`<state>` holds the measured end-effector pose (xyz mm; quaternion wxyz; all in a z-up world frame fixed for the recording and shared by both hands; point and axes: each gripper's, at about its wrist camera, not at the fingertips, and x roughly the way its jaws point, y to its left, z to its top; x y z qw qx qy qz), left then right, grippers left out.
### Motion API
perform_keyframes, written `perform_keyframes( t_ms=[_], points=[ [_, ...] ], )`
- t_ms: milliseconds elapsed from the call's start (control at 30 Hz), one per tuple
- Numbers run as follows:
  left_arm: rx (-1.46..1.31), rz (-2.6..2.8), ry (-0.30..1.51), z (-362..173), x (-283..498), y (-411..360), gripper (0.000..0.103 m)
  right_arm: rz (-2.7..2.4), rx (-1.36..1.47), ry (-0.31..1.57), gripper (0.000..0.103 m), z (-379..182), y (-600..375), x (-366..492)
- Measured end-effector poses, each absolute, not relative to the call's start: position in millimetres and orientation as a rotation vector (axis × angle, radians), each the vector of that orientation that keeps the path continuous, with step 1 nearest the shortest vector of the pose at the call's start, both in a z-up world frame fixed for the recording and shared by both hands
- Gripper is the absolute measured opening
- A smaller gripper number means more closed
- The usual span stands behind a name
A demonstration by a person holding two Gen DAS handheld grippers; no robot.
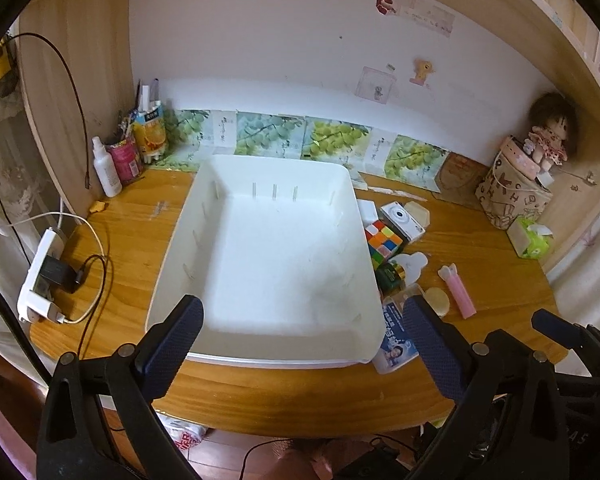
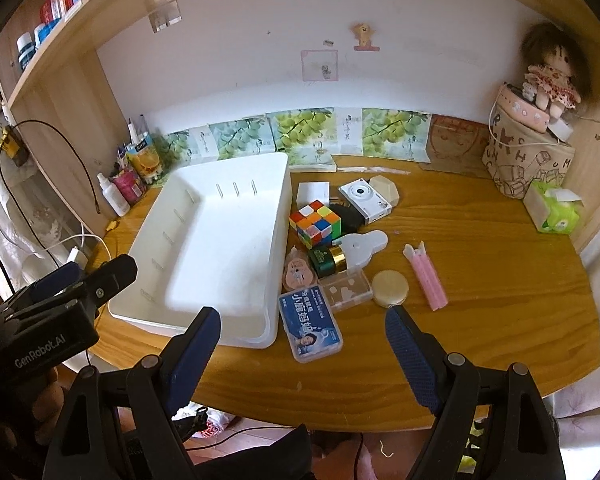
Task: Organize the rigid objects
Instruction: 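Move both tools toward the items beside the white tray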
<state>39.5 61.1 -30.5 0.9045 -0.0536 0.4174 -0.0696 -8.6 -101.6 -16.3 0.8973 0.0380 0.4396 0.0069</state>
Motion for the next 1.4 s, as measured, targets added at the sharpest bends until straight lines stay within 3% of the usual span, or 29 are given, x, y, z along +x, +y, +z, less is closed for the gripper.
perform_keyframes(
  t_ms=[700,900,1400],
  points=[
    [-0.177,-0.139,0.913,-43.7,35.6,43.6,0.100,0.018,0.026,0.947,0.085,-16.9,-112.0,-6.4],
    [-0.203,-0.081,0.906,-45.7,30.6,17.6,0.100,0.078,0.002,0.955,0.080,-23.3,-134.6,-1.2],
    [-0.278,0.123,0.920,-51.1,13.2,-66.2,0.100,0.283,-0.065,0.968,0.080,-24.9,-223.0,18.4]
  ],
)
